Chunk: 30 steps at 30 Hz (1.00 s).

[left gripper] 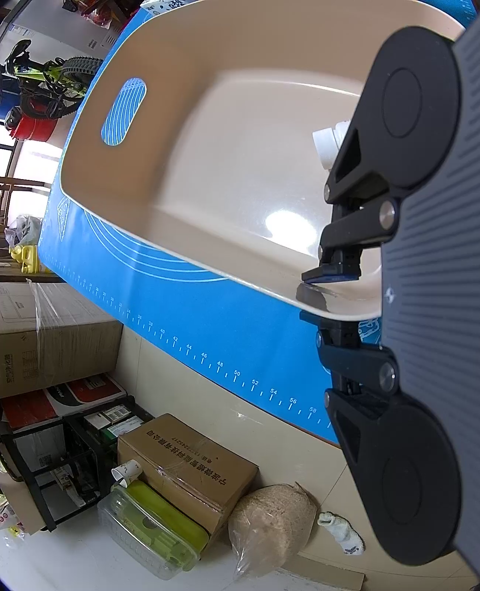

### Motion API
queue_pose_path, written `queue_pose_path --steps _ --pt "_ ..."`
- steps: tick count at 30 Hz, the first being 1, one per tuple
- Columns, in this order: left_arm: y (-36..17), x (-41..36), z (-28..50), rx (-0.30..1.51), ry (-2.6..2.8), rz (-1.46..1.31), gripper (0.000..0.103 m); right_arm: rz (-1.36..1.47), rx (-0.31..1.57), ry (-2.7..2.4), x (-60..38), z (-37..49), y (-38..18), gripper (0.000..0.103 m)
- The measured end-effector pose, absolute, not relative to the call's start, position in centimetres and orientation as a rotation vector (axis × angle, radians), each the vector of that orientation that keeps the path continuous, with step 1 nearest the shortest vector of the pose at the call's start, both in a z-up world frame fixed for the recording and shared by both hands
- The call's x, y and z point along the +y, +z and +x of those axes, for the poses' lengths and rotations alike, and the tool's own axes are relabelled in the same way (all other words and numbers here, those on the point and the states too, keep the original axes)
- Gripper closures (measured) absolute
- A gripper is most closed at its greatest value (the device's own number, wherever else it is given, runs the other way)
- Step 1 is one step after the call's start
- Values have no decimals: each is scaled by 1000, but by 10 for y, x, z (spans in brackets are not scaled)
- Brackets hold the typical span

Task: Organize rigid objects
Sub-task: 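Grasp the red action figure with the right tool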

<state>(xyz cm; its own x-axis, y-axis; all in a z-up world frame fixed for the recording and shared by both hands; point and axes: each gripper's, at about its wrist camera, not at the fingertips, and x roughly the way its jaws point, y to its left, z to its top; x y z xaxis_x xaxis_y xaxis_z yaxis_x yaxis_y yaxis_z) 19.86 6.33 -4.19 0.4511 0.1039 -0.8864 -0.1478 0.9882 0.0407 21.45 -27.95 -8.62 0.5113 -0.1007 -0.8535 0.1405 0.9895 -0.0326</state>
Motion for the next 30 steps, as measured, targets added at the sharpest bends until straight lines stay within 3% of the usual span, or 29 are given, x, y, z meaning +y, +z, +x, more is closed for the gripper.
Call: queue_pose_path --steps 10,15,16,23,30 --pt "-42 63 199 1091 158 -40 86 50 940 -95 -277 226 -91 27" --pt "-42 63 199 1091 158 -40 86 25 958 -85 -271 235 -103 45" --pt "-42 63 199 1091 158 -41 86 17 955 -70 -269 235 -102 57" --pt "-41 62 199 1092 158 -43 86 -47 933 -35 -253 227 -94 66" --pt "-41 63 200 1092 158 -44 86 -47 871 -59 -255 211 -76 68"
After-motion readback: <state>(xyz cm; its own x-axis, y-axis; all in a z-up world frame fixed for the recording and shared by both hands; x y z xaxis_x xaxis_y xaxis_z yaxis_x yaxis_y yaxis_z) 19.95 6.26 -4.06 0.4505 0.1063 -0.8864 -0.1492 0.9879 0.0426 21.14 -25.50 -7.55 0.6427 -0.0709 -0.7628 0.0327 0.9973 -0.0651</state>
